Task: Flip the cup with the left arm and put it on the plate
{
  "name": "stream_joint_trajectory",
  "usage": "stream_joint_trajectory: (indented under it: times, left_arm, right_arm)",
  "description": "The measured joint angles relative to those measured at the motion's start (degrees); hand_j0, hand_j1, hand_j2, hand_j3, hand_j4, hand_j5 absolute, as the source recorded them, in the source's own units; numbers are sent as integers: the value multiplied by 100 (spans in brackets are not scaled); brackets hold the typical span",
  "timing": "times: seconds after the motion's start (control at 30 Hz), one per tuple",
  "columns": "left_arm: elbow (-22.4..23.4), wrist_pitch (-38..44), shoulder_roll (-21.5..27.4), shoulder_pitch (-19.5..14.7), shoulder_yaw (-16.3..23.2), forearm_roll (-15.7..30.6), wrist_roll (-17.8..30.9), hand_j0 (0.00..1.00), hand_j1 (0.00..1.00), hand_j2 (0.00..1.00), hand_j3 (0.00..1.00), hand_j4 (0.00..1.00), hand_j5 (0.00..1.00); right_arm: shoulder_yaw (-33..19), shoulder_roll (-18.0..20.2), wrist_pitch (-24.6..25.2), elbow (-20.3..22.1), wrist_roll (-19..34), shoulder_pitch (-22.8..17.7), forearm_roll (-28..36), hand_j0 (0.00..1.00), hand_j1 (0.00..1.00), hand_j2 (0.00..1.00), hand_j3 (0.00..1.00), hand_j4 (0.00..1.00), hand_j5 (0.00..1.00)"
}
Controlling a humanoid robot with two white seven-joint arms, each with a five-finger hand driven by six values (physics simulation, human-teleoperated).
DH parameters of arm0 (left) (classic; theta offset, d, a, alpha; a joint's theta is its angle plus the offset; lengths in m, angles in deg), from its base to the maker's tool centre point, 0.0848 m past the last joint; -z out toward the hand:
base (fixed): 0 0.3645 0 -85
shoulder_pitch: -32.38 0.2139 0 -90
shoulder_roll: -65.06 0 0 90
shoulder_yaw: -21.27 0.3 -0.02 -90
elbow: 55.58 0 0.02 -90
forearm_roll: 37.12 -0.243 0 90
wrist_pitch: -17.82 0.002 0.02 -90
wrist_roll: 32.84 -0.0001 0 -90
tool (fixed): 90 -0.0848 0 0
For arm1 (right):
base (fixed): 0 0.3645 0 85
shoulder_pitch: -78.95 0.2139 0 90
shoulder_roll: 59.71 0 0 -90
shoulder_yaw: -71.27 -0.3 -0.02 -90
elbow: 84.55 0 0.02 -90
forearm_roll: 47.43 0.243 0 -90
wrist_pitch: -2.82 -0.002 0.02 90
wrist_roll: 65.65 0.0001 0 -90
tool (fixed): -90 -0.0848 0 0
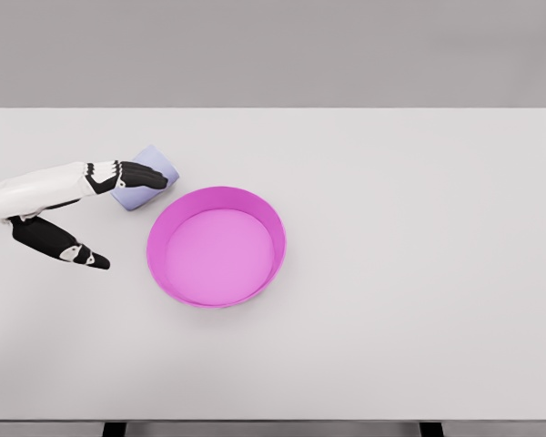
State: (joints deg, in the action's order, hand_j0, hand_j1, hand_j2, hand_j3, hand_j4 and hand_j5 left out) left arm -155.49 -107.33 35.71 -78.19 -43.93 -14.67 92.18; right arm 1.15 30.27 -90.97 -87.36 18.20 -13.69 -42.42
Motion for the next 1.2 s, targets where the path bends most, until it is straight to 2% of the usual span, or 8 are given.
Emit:
stream_joint_trajectory:
  times: [0.33,0.47,0.53,0.63,0.73,0.87,1.03,1.2]
  left_arm:
    - [-8,25,-378,-97,-29,33,0,100,100,100,100,100,100]
    - [-78,969,-630,-255,-73,55,-17,100,100,100,100,100,100]
    - [-87,1538,-700,-255,-69,107,-370,100,100,100,100,100,100]
    - [-84,2424,-519,-308,209,678,-832,100,100,100,100,100,100]
    - [65,3117,-486,-606,348,923,-1083,100,100,100,100,100,100]
    - [428,3803,-889,-765,363,204,-1376,100,100,100,100,100,100]
    - [606,4929,-1358,-896,391,-430,-1460,100,100,100,100,100,100]
    - [1039,5217,-1852,-1090,415,-691,-1440,100,100,100,100,100,100]
  right_arm:
    - [-18,0,1,1,5,0,0,100,100,100,100,100,100]
    - [-19,0,1,1,4,0,0,100,100,100,100,100,100]
    - [-19,0,1,1,6,0,0,100,100,100,100,100,100]
    - [-19,0,0,1,7,0,-1,100,100,100,100,100,100]
    - [-19,0,0,1,7,0,0,100,100,100,100,100,100]
    - [-19,0,1,1,6,0,0,100,100,100,100,100,100]
    - [-19,0,1,1,6,0,1,100,100,100,100,100,100]
    - [-19,0,1,1,7,0,2,100,100,100,100,100,100]
